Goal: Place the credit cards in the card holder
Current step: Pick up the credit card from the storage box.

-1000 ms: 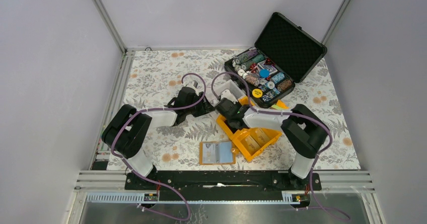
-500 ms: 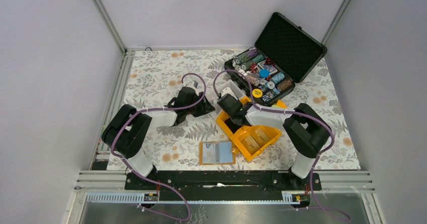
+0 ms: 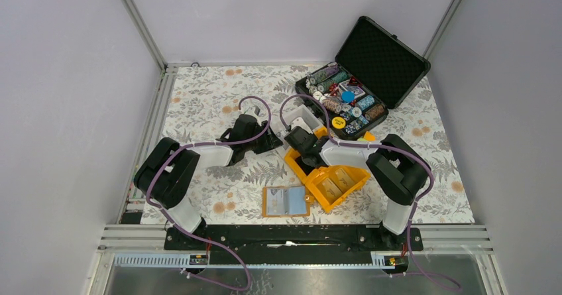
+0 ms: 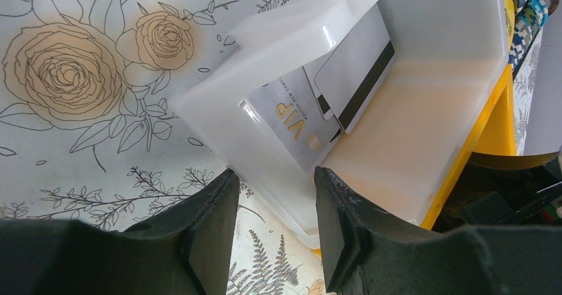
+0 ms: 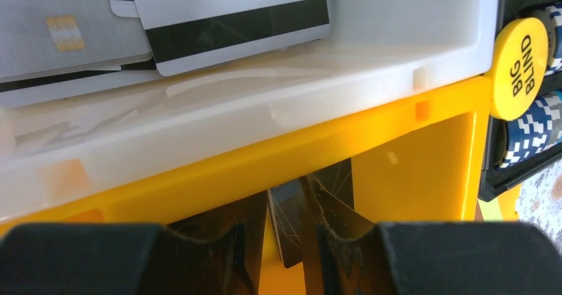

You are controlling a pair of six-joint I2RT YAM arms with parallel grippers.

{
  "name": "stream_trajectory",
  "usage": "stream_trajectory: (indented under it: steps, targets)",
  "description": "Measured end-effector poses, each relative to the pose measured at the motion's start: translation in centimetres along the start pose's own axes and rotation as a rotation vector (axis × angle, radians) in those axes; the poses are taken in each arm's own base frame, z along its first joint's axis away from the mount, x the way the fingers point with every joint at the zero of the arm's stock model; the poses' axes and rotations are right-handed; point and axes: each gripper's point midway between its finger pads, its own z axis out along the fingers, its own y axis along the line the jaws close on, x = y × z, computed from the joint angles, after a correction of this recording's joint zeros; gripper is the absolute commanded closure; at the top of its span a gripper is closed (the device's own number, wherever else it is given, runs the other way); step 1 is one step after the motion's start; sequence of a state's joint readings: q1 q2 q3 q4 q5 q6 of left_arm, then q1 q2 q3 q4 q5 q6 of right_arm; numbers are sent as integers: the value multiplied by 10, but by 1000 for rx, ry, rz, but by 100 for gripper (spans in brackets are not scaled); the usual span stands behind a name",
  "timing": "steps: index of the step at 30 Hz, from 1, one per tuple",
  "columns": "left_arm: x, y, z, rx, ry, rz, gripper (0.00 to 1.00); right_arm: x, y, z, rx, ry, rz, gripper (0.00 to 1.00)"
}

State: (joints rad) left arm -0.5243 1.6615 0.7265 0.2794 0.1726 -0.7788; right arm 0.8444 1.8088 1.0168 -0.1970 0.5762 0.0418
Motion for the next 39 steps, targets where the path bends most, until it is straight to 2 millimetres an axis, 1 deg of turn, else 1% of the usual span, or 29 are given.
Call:
stream_trajectory:
  steps: [10, 27, 36, 39]
  targets:
    - [0, 0, 0, 0, 0, 0, 83, -2, 0, 0, 13, -9, -1, 72]
    - [0, 0, 0, 0, 0, 0, 83, -2, -3, -1, 22, -9, -6, 66]
    - [0, 0, 0, 0, 0, 0, 83, -4, -5, -3, 28, -14, -3, 65]
    - [0, 0, 0, 0, 0, 0, 83, -6, -8, -6, 31, -22, 0, 66]
